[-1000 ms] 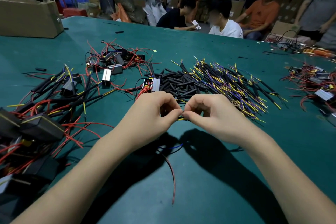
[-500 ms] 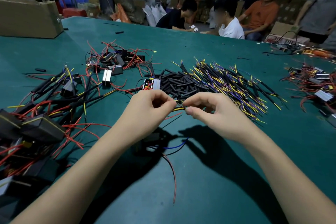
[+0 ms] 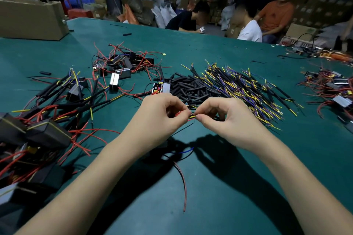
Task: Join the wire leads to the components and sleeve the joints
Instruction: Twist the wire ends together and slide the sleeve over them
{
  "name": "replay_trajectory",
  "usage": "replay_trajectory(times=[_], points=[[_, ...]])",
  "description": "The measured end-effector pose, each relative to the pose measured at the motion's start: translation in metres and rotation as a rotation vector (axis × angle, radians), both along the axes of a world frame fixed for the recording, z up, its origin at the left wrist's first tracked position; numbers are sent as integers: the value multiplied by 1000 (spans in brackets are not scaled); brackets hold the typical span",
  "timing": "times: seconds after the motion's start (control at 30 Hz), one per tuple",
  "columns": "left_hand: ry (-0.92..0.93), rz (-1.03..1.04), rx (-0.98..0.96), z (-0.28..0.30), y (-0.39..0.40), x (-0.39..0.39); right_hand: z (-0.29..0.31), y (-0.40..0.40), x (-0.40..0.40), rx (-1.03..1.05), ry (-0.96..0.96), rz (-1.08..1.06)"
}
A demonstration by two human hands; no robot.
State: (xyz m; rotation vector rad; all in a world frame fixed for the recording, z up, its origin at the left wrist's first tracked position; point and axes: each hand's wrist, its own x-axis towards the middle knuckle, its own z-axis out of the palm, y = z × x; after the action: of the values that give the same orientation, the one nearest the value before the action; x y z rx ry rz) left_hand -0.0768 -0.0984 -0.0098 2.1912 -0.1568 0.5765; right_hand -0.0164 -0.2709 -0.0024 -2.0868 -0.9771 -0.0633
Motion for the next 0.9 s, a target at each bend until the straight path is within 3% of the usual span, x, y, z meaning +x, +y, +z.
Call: replay_trajectory(times=[0.37,0.6,0.77,0.9], points=[[-211,-111,434,4,9,-2,5,-4,1,-73,-9,13],[75,-105,134,9,15,-3,3,-8,5,-62,6,-1],[298,-29,171,13,30,-5,1,-11,7,-29,-18,32],[314,-50,141,14,30,-5,0,-10,8,-67,-157,45]])
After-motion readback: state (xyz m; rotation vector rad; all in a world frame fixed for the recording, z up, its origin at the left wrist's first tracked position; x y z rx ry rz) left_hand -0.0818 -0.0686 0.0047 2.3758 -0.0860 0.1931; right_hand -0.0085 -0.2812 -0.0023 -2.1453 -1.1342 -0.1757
